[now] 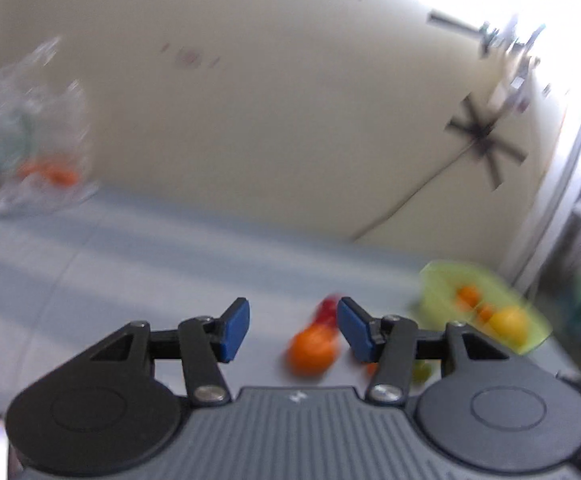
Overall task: Organize fruits
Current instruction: 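Grasp an orange cherry tomato with the right gripper while the left gripper grasps a tangerine, then carry both fruits over the green basket and open both grippers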
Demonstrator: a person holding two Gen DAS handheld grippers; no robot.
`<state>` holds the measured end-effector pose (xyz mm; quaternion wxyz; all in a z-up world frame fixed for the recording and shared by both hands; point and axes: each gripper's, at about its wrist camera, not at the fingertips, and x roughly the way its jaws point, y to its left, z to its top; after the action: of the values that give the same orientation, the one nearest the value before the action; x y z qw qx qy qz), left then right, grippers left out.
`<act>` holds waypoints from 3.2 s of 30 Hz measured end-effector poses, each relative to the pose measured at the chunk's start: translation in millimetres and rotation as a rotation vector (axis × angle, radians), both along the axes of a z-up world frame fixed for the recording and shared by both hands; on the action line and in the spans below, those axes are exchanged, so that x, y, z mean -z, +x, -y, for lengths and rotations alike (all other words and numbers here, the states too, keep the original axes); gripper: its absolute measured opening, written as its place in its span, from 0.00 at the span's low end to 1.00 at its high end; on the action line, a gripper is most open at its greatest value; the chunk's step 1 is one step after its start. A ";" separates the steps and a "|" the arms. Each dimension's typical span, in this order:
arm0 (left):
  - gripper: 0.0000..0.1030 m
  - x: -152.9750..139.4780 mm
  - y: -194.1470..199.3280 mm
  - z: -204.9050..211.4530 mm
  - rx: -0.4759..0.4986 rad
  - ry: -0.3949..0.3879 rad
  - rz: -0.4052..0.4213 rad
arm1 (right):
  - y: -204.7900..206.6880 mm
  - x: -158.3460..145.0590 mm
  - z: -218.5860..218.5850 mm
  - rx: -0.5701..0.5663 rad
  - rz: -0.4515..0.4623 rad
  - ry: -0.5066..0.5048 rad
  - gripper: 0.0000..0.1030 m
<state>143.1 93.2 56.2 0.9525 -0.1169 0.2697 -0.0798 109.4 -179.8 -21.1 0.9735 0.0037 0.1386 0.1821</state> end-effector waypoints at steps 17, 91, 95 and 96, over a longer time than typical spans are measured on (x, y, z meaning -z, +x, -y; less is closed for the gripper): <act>0.50 33.4 33.4 38.3 0.041 0.136 -0.038 | 43.8 9.4 -46.2 -0.008 -0.104 -0.178 0.35; 0.38 -0.3 133.2 217.2 0.465 0.020 -0.115 | 59.8 9.0 50.1 0.263 0.029 -0.154 0.32; 0.46 6.2 144.5 226.3 0.449 0.011 -0.128 | 56.6 11.5 47.8 0.278 0.072 -0.172 0.49; 0.46 5.1 145.0 225.9 0.444 0.000 -0.129 | 53.9 11.9 45.9 0.301 0.085 -0.192 0.50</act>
<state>288.1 -132.7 51.1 0.8923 -0.0597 0.3491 -0.2799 163.3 -225.7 -33.0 0.9906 -0.0762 0.1117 0.0204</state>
